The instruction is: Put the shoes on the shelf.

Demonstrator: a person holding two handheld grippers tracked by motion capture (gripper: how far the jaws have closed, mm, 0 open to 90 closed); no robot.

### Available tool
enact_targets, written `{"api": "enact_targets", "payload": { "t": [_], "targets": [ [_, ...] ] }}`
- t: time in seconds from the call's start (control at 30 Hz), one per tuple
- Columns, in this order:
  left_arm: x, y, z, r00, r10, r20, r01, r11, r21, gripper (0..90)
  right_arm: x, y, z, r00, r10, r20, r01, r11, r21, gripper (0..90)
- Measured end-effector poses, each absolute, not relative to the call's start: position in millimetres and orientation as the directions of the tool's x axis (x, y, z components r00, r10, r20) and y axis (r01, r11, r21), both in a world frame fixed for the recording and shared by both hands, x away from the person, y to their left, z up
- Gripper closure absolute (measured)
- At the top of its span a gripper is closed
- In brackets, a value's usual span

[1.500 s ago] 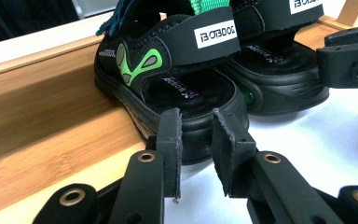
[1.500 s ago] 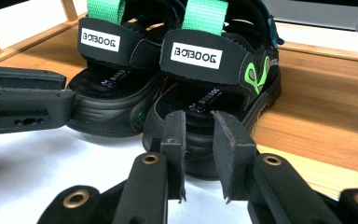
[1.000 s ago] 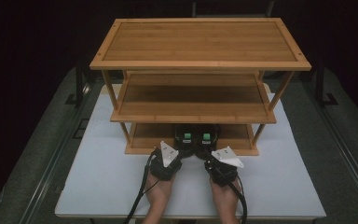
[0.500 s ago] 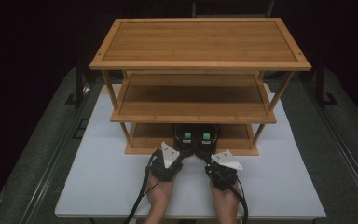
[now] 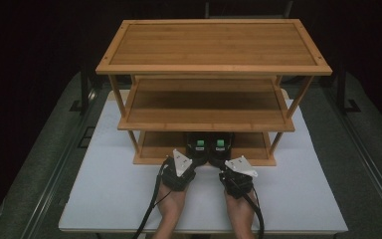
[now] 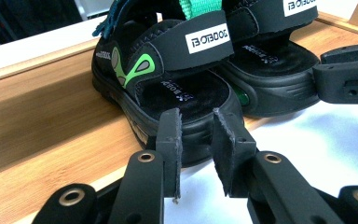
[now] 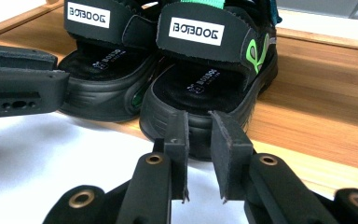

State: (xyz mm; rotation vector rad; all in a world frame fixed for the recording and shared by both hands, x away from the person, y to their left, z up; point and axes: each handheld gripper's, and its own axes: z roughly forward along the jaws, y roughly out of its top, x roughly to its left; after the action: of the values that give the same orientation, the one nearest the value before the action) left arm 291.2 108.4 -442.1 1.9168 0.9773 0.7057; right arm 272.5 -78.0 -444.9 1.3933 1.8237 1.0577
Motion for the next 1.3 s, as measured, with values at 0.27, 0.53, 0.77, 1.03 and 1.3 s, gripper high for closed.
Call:
{"api": "enact_targets", "payload": {
  "t": [0.27,0.53,0.77,1.03,1.3],
  "targets": [
    [296.2,107.8,-441.3,0.533,0.84,0.102,0.364,-0.336,0.869,72.3,278.7,-77.6,-445.2,-0.264,0.965,-0.002,0.484,0.134,0.865,75.9],
    [298.4,107.8,-441.6,0.533,0.84,0.104,0.365,-0.339,0.867,72.2,281.5,-77.9,-446.1,-0.266,0.964,0.003,0.481,0.13,0.867,75.5],
    [297.2,109.5,-441.9,0.533,0.84,0.103,0.367,-0.34,0.866,69.4,281.8,-81.8,-445.8,-0.257,0.966,0.025,0.493,0.109,0.863,69.9],
    [290.7,110.9,-441.4,0.544,0.833,0.101,0.363,-0.342,0.867,68.6,270.3,-93.6,-441.0,-0.267,0.962,0.054,0.483,0.085,0.872,65.7],
    [282.6,120.3,-437.0,0.558,0.825,0.093,0.359,-0.341,0.869,67.4,262.7,-108.7,-441.2,-0.282,0.956,0.078,0.489,0.073,0.869,63.7]
  ]
}}
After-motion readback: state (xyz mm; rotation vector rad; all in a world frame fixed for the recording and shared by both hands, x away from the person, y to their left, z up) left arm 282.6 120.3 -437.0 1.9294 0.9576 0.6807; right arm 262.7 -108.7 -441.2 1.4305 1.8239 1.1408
